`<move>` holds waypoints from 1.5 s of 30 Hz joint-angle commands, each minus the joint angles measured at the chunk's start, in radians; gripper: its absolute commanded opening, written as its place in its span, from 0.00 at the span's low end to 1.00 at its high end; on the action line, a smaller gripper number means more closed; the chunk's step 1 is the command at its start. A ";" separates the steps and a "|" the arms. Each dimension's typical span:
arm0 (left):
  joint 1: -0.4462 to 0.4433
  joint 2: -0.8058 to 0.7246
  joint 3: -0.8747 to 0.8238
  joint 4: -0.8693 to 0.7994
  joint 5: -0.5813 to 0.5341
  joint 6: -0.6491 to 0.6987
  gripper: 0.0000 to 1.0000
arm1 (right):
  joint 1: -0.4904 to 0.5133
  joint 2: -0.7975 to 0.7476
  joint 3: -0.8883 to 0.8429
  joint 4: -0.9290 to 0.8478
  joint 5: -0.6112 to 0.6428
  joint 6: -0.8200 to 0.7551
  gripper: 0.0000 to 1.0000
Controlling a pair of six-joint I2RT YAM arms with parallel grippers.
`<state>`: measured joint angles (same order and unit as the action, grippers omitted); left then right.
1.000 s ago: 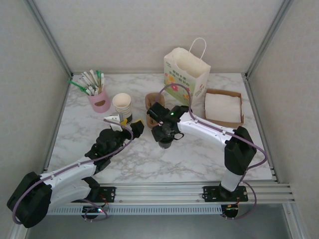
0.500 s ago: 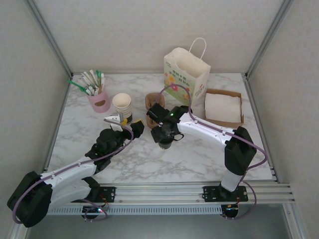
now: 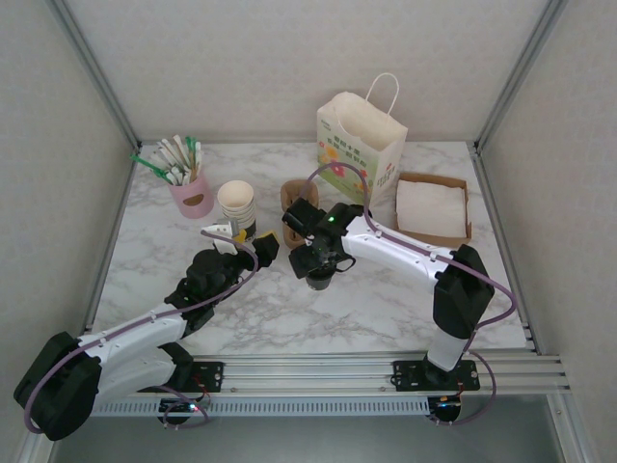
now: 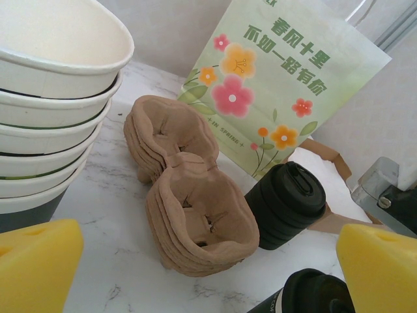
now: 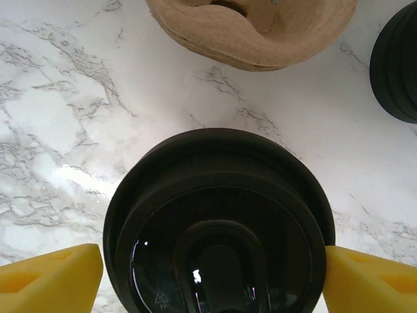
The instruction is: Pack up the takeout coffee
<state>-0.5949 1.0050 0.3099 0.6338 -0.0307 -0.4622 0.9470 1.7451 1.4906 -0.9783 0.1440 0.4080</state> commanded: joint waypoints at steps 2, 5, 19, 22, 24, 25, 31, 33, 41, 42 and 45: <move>-0.011 0.010 0.015 0.032 -0.002 0.020 1.00 | -0.004 -0.005 0.047 -0.034 -0.018 -0.009 0.88; -0.011 0.018 0.019 0.032 0.008 0.023 1.00 | -0.006 -0.019 0.053 -0.042 -0.014 -0.010 0.88; -0.017 0.171 0.158 -0.016 0.221 0.062 0.72 | -0.115 -0.301 -0.205 0.135 -0.144 0.094 0.70; -0.026 0.221 0.207 -0.051 0.256 0.067 0.56 | -0.166 -0.383 -0.322 0.223 -0.211 0.135 0.55; -0.034 0.248 0.230 -0.066 0.276 0.066 0.48 | -0.195 -0.427 -0.396 0.284 -0.264 0.160 0.42; -0.040 0.262 0.243 -0.075 0.284 0.067 0.45 | -0.237 -0.449 -0.437 0.319 -0.296 0.175 0.36; -0.077 0.339 0.311 -0.135 0.294 0.078 0.25 | -0.321 -0.504 -0.596 0.502 -0.465 0.232 0.08; -0.081 0.361 0.319 -0.140 0.298 0.077 0.21 | -0.335 -0.494 -0.617 0.543 -0.507 0.242 0.03; -0.095 0.375 0.315 -0.137 0.298 0.062 0.17 | -0.352 -0.433 -0.632 0.618 -0.574 0.260 0.00; -0.097 0.376 0.310 -0.133 0.297 0.058 0.17 | -0.352 -0.428 -0.631 0.622 -0.581 0.262 0.00; -0.098 0.379 0.297 -0.122 0.298 0.047 0.17 | -0.354 -0.407 -0.629 0.627 -0.587 0.261 0.00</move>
<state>-0.6819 1.3754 0.6075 0.4961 0.2512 -0.3965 0.5999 1.3182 0.8692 -0.3817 -0.4061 0.6563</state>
